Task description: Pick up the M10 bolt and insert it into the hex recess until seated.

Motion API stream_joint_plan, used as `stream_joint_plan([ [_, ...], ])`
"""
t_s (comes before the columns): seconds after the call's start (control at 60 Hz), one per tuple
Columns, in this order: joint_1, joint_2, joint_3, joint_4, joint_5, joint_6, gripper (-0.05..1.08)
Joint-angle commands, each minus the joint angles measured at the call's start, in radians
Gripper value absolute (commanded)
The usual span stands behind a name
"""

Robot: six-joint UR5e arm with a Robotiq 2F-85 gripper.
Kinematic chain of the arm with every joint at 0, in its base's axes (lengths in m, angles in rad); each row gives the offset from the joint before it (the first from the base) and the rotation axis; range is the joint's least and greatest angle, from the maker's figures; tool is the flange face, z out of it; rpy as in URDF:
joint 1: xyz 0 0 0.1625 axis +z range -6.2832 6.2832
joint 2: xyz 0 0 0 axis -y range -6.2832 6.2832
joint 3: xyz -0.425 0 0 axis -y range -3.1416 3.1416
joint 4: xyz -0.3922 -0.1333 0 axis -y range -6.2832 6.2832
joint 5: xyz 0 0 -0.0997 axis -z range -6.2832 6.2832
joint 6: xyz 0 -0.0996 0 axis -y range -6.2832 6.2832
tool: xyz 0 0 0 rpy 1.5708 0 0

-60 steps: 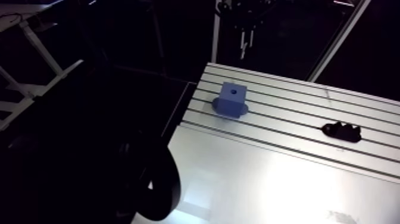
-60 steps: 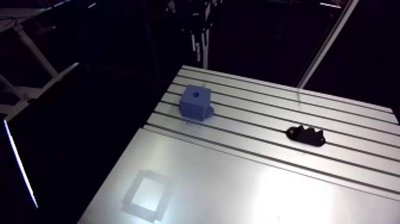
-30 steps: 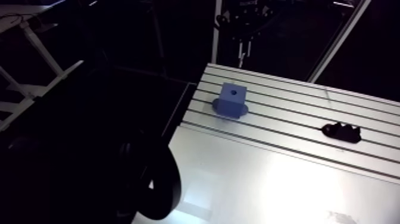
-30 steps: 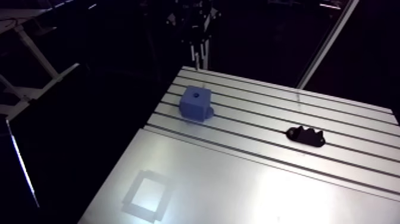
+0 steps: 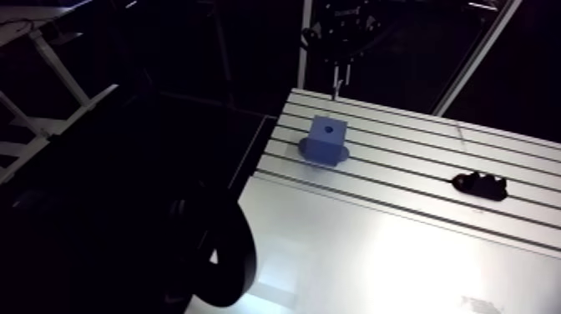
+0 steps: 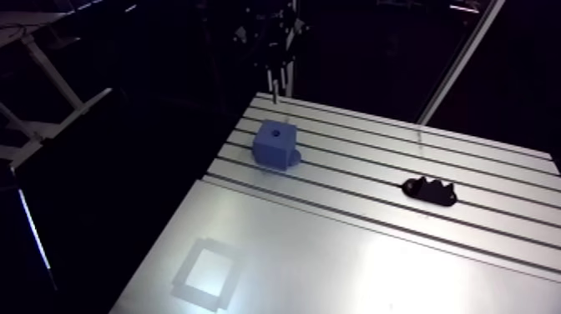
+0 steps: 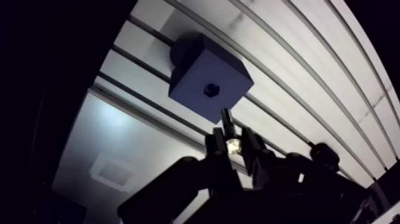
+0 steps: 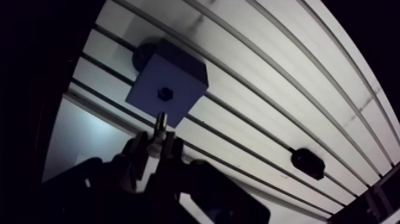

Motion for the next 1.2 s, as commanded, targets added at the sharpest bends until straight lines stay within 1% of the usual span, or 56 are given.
stream_joint_plan([
  [0.017, -0.001, -0.003, 0.021, -0.003, 0.0, 0.0, 1.08],
  [0.183, 0.001, -0.004, 0.031, -0.004, 0.003, 0.0, 1.08],
  [0.667, 0.007, 0.0, 0.041, -0.006, 0.0, 0.003, 1.08],
  [0.85, 0.009, 0.003, 0.051, -0.054, 0.002, 0.0, 1.08],
  [1.2, 0.01, 0.005, 0.056, -0.06, 0.003, 0.0, 1.08],
])
